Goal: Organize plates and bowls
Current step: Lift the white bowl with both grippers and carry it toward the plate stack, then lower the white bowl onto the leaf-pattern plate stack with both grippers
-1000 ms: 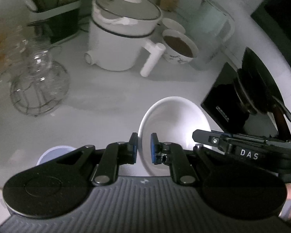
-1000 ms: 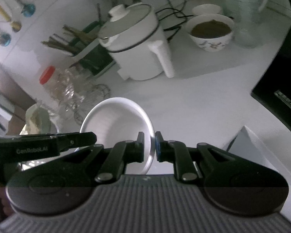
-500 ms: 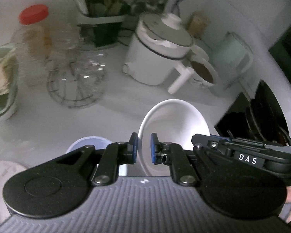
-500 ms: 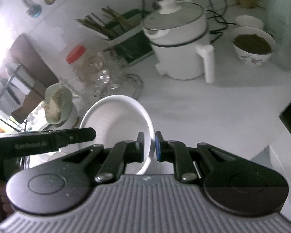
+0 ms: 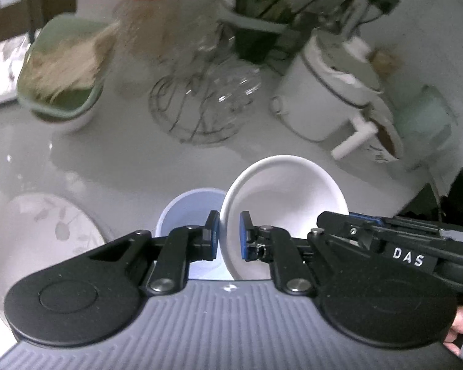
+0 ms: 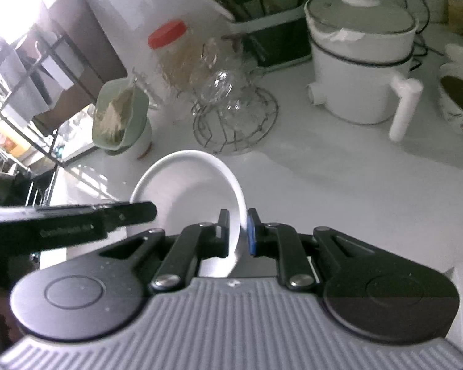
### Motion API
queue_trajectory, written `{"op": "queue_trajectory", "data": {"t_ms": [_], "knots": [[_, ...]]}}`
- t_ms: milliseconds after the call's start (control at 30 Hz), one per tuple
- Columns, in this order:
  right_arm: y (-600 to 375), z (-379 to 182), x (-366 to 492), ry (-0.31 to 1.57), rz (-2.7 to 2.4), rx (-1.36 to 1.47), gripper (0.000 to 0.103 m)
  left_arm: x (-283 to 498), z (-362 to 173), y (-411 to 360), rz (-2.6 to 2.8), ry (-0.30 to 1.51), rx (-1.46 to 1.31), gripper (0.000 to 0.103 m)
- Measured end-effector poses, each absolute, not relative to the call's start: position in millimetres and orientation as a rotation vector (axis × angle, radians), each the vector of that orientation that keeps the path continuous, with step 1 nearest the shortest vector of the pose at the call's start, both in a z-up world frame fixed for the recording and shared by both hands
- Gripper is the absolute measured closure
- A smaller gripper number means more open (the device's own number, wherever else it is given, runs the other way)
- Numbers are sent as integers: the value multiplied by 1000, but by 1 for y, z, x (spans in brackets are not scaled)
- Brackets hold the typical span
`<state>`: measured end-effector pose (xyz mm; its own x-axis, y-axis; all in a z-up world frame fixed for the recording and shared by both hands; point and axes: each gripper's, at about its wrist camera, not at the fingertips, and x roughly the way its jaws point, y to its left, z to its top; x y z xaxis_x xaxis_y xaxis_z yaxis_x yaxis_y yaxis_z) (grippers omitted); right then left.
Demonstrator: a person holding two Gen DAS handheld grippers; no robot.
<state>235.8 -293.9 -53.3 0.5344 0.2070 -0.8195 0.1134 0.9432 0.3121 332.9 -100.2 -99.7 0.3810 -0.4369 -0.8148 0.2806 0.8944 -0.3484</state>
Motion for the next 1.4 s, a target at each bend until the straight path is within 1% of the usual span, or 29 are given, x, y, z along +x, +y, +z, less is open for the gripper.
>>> {"op": "queue_trajectory", "data": {"t_ms": [367,667,733,767,800,833,867,900,933,1233,1400], "knots": [[-267,-96,268,1103,136,293,88,347,-136,-78,-331,1067,-179,89],[-265,-108,276,1113,127,291,88,348,-157,-72,-334,1110,-170,89],[-267,-109,278,1124,118,310,88,348,-160,-69,-328,1119,-182,79],[-270,-112,281,1136,113,324,88,349,-160,-69,-323,1121,-177,69],[-272,-114,282,1142,108,338,87,349,-160,-69,-322,1116,-168,63],[-275,-114,284,1139,98,352,82,349,-161,-69,-323,1112,-163,63],[-279,-115,285,1135,82,363,72,350,-162,-69,-327,1114,-163,63],[-281,-116,285,1134,74,371,68,352,-164,-69,-333,1118,-170,63],[-284,-117,285,1134,68,384,61,353,-165,-69,-336,1119,-175,63],[-286,-152,287,1220,90,530,60,358,-185,-77,-376,1138,-164,63],[-283,-168,283,1247,88,571,62,363,-190,-80,-399,1176,-196,63]]}}
